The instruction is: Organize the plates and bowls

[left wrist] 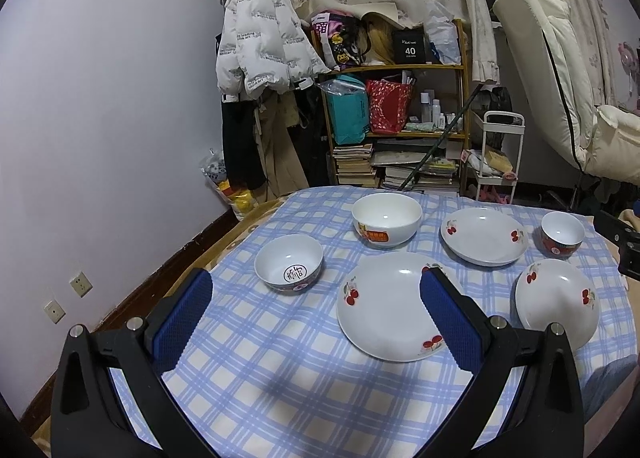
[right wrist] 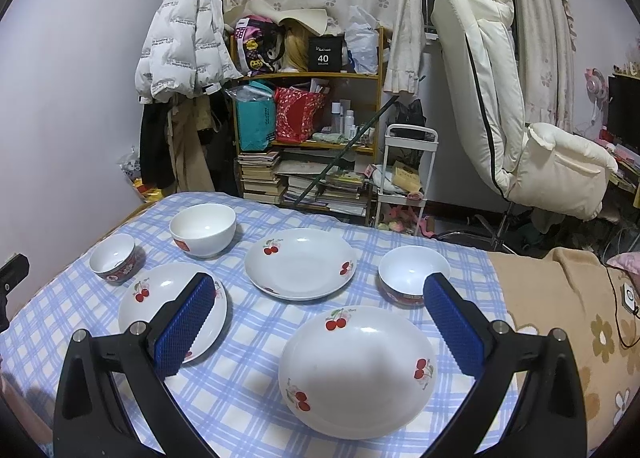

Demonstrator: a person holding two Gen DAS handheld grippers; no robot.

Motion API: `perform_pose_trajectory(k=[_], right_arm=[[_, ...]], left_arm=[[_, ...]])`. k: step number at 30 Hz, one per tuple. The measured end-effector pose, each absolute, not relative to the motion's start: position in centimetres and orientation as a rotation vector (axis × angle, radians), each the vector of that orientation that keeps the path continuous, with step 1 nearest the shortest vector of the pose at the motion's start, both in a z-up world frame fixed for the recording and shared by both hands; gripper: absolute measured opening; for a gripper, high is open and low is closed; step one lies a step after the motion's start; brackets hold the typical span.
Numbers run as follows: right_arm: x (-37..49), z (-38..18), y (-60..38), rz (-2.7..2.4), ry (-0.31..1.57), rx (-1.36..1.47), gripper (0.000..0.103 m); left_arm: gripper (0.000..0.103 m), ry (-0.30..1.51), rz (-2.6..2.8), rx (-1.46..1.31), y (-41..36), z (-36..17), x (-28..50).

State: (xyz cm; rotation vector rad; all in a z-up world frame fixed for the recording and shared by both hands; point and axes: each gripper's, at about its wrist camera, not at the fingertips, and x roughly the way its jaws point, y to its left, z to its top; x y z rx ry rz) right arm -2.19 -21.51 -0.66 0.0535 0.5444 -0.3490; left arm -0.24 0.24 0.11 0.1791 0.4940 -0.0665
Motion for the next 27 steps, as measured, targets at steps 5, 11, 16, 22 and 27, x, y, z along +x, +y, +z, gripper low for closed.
perform_pose_trajectory(k=[5, 11, 16, 22, 27], right_arm=[[-2.15, -0.51, -21.48, -0.350, 0.545, 0.047, 0.103], [-2.15, -0.58, -21.41, -0.354, 0.546, 0.044, 0.103], [-2.14, -0.54, -21.46, -0.353, 0.548, 0.044, 0.103], [-2.12, -0.55, -21.45, -0.352, 0.549, 0.044, 0.103], [-2.07, -0.51, -21.42, -0.353, 0.550, 0.042, 0.103]], left_arm=[[0.102, 0.493, -0.066, 0.183, 0.10, 0.11, -0.27], [0.102, 0.493, -0.068, 0.181, 0.28, 0.11, -0.23], [0.102, 0.494, -0.068, 0.181, 0.43, 0.17, -0.18], [0.102, 0.493, -0.069, 0.181, 0.48, 0.21, -0.15], [0.102, 0.493, -0.067, 0.181, 0.46, 0.19, -0.16]])
